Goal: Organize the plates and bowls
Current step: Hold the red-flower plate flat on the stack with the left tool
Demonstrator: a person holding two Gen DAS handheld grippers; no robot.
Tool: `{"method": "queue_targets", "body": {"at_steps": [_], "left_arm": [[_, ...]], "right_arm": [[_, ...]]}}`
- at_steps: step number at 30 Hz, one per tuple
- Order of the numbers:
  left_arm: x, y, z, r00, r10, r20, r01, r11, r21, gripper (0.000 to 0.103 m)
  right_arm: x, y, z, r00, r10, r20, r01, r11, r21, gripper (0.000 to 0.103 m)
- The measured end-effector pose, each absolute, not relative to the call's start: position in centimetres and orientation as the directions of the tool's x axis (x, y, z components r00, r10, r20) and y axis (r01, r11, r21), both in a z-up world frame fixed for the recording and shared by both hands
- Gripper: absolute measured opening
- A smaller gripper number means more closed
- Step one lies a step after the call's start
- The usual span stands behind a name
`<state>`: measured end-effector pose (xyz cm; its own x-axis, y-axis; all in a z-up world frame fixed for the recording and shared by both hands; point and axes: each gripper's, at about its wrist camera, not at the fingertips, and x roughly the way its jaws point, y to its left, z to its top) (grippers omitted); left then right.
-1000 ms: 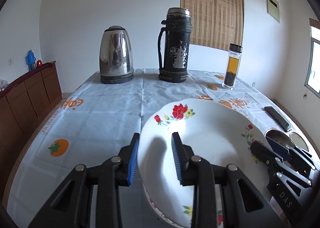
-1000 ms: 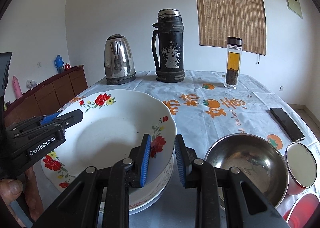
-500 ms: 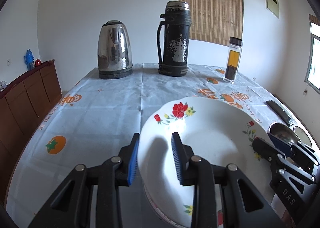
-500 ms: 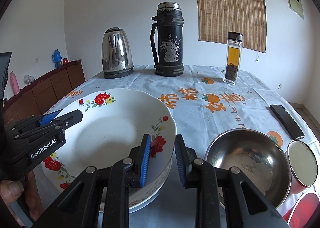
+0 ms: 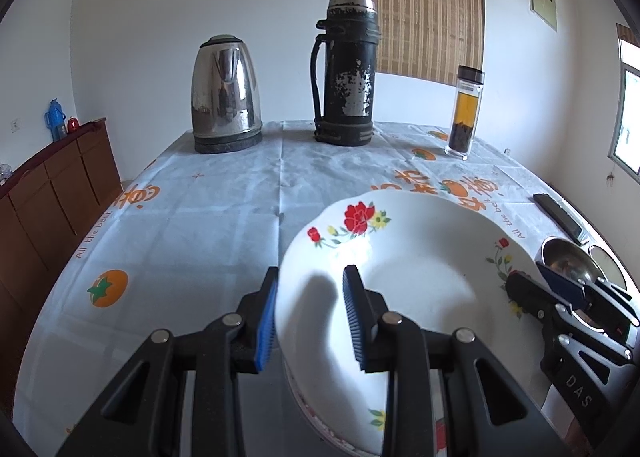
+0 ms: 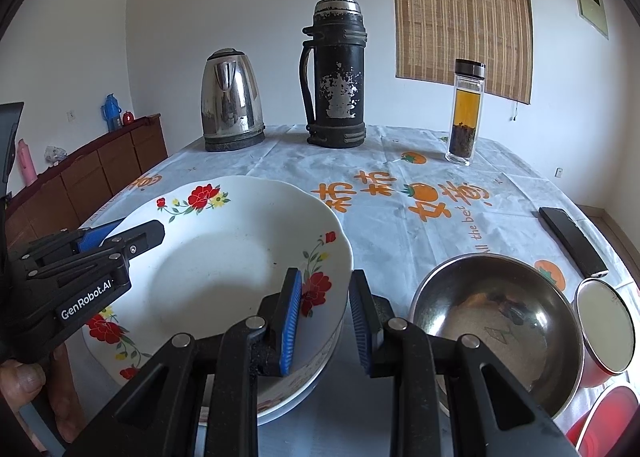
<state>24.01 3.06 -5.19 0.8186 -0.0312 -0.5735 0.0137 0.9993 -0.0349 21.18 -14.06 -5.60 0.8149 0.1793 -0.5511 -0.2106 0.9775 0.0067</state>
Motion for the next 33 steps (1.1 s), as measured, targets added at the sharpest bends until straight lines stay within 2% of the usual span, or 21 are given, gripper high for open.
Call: {"method": "queue_targets", "body": {"at_steps": [33], "left_arm": [[24.7, 2.7, -6.8, 0.762, -0.021, -0.648, 0.034, 0.999, 0.007, 0.029]], "right_arm": [[21.6, -13.5, -6.6, 0.789, 0.134, -0.599, -0.205, 0.977, -0.052, 0.027]]}}
